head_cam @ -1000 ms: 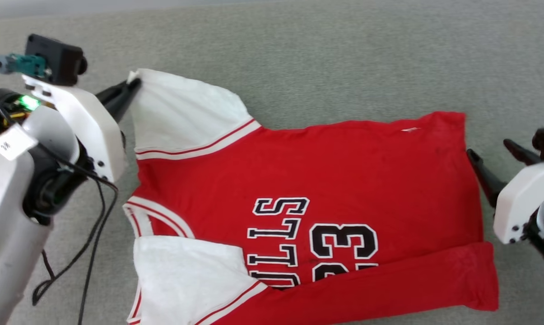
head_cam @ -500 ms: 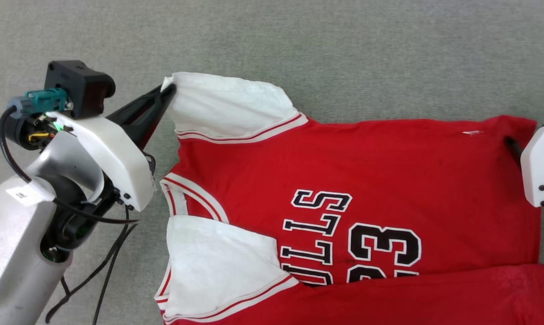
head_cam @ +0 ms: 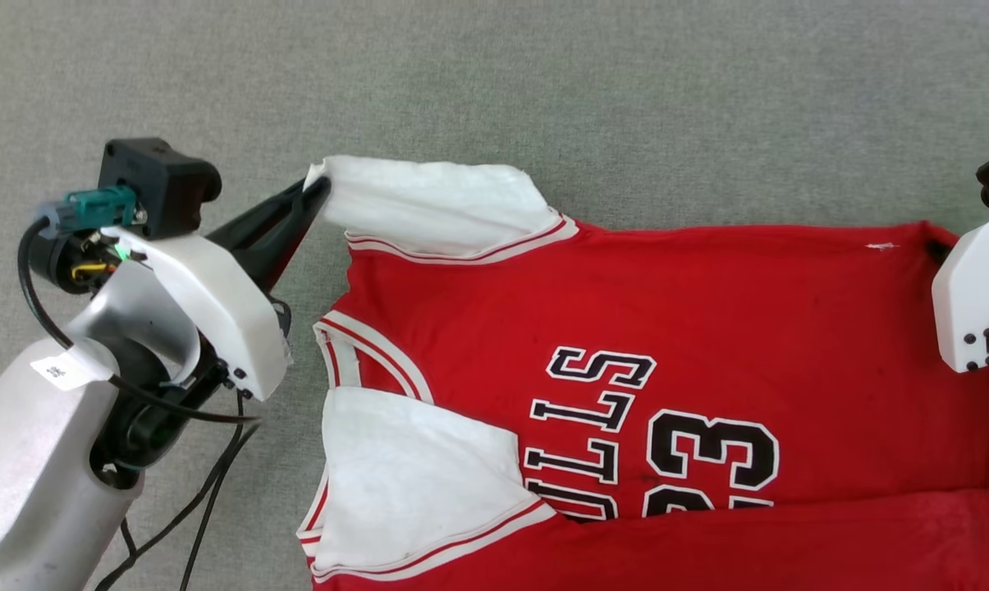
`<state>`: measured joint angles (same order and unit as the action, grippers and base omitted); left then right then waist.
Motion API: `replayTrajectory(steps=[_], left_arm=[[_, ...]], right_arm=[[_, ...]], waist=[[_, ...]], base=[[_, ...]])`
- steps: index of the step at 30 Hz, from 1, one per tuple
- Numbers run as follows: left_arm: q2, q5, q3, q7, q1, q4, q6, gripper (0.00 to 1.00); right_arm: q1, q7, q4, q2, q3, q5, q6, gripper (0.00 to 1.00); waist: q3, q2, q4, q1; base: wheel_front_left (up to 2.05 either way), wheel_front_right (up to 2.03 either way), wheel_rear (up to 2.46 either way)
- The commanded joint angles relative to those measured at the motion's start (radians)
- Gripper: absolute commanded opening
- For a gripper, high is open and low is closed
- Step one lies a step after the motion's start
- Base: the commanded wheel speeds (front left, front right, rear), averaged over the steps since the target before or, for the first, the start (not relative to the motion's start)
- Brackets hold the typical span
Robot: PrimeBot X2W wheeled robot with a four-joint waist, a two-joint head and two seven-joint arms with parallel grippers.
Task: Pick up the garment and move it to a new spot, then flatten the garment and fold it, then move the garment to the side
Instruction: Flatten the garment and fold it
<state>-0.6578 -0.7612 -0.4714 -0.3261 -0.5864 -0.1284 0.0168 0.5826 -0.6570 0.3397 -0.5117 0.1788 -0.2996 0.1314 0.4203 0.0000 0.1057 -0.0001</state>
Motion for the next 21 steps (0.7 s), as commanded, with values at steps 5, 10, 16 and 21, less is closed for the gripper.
replayTrajectory(steps=[5,10,16,21], left_arm=[[0.000,-0.009,0.009,0.033,0.044,0.039,-0.007,0.00],[0.002,-0.032,0.023,0.064,0.108,0.044,-0.026,0.00],[-0.017,-0.050,0.026,0.083,0.219,0.011,-0.054,0.00],[-0.040,-0.059,0.021,0.087,0.320,-0.042,-0.083,0.00]], right_arm=[[-0.001,0.113,0.027,0.030,-0.042,-0.020,-0.002,0.00],[-0.070,0.201,0.006,0.059,-0.085,-0.071,-0.002,0.00],[-0.188,0.252,-0.044,0.075,-0.123,-0.132,-0.002,0.00],[-0.297,0.256,-0.095,0.078,-0.148,-0.178,-0.001,0.00]], waist=[[-0.058,0.0000,-0.020,0.0001],[-0.124,0.0000,-0.027,0.0001],[-0.203,0.0000,-0.030,0.0001],[-0.248,0.0000,-0.021,0.0001]], base=[[0.00,0.00,0.00],[0.00,0.00,0.00],[0.00,0.00,0.00],[0.00,0.00,0.00]])
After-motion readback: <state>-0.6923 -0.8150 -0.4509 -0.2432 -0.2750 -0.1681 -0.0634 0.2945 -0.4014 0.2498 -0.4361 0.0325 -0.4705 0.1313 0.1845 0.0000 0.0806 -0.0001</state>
